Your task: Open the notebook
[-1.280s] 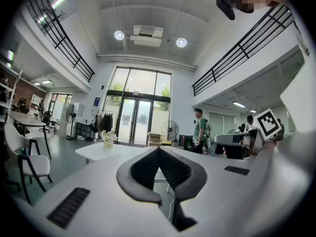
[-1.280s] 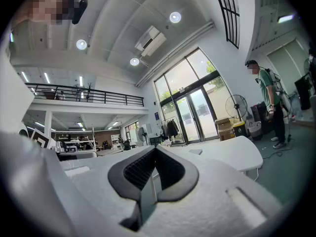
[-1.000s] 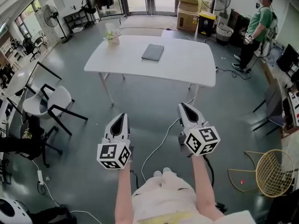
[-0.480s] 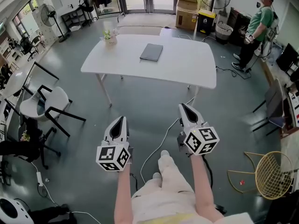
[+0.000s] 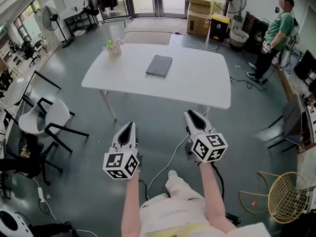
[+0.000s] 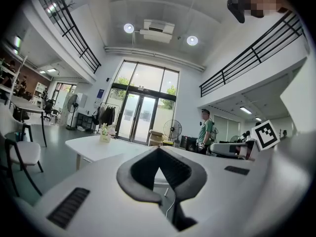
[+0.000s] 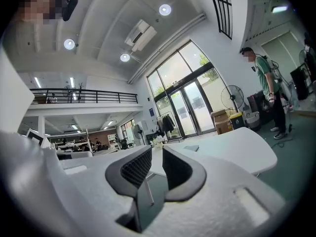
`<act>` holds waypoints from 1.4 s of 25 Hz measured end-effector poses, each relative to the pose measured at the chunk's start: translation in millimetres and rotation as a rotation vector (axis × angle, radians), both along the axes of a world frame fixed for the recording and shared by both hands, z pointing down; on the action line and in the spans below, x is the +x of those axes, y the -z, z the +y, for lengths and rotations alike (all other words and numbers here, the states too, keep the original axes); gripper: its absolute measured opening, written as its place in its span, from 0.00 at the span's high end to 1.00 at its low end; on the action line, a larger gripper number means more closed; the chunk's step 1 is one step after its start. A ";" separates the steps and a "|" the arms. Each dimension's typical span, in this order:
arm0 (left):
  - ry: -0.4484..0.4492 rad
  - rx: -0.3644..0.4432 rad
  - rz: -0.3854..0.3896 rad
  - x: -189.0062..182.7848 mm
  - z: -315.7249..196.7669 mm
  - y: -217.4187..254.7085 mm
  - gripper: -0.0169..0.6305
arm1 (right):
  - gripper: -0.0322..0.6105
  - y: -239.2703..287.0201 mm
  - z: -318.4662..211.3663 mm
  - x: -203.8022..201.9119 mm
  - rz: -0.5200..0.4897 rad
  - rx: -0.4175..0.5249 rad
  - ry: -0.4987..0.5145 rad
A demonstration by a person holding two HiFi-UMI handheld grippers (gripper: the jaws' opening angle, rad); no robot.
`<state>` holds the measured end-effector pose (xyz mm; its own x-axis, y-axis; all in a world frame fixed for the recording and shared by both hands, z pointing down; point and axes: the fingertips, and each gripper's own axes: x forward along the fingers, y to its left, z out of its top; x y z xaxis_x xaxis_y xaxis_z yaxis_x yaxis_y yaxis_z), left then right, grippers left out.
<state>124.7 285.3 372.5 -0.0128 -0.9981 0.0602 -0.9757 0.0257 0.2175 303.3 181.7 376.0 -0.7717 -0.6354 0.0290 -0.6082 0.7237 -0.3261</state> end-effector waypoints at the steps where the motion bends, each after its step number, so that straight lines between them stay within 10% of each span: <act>1: 0.004 0.003 0.001 -0.8 -8.7 1.4 0.98 | 0.87 0.0 -8.8 -2.6 0.000 -0.002 0.004; 35: 0.052 -0.070 0.059 -101.9 -199.9 -23.9 0.98 | 0.74 -32.9 -215.9 -98.6 0.058 -0.090 -0.025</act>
<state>22.8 85.5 396.4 -0.0587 -0.9896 0.1315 -0.9582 0.0928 0.2706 204.7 -34.2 408.9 -0.7512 -0.6470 0.1304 -0.6450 0.6778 -0.3529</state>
